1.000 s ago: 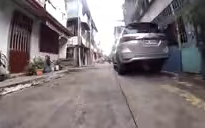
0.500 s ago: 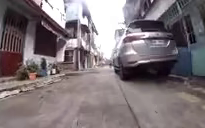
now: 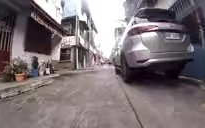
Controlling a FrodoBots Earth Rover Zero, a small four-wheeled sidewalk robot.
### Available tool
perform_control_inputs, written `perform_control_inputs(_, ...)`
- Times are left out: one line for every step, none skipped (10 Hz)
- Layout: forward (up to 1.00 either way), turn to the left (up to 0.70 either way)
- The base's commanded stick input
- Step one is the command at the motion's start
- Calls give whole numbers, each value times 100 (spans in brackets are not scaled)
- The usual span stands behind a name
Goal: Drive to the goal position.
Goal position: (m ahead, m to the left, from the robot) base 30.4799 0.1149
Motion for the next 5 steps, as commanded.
perform_control_inputs(100,0)
perform_control_inputs(100,0)
perform_control_inputs(100,0)
perform_control_inputs(100,0)
perform_control_inputs(100,0)
